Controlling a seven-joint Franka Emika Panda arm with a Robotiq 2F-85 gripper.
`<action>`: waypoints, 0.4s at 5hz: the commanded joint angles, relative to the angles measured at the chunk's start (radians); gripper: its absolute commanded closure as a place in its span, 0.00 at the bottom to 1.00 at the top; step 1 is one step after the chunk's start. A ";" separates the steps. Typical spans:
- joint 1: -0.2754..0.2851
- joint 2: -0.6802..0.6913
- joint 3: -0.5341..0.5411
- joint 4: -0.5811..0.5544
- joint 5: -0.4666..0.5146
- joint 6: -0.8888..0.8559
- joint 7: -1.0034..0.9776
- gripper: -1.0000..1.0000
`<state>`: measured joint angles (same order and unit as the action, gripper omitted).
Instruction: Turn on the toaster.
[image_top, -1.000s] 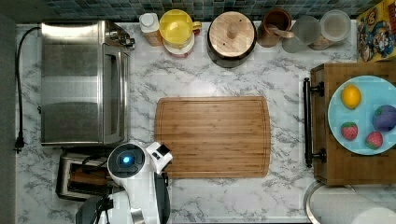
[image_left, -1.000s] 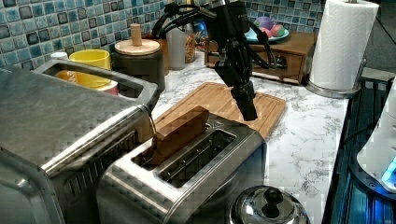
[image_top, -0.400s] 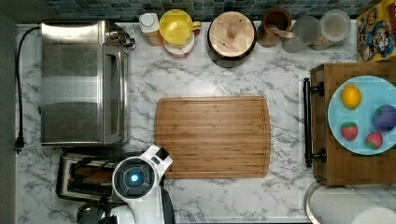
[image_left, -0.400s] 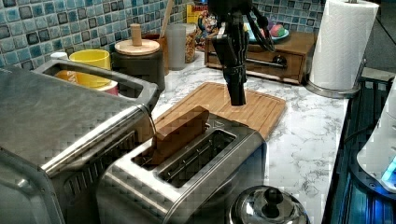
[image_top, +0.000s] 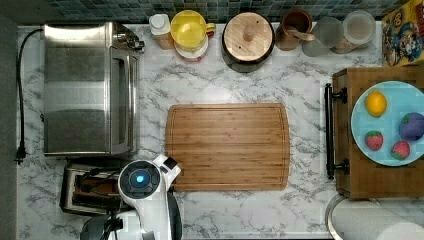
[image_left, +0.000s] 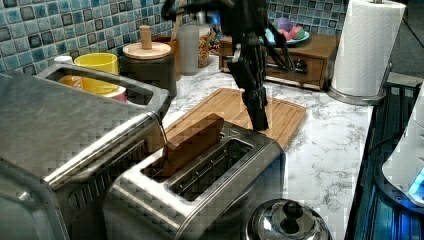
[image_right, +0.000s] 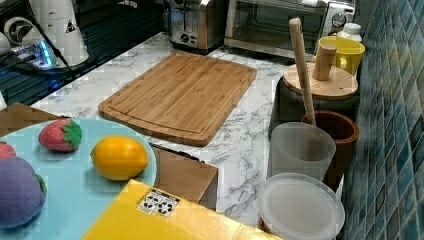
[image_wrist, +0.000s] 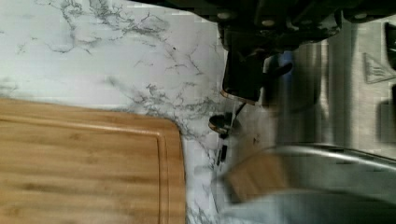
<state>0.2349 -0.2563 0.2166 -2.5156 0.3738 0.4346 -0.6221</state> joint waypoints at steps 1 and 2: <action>0.001 0.082 0.053 -0.045 -0.021 0.163 0.094 1.00; -0.013 0.132 0.047 -0.057 -0.034 0.166 0.129 1.00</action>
<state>0.2366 -0.1927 0.2408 -2.5254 0.3682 0.4988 -0.6016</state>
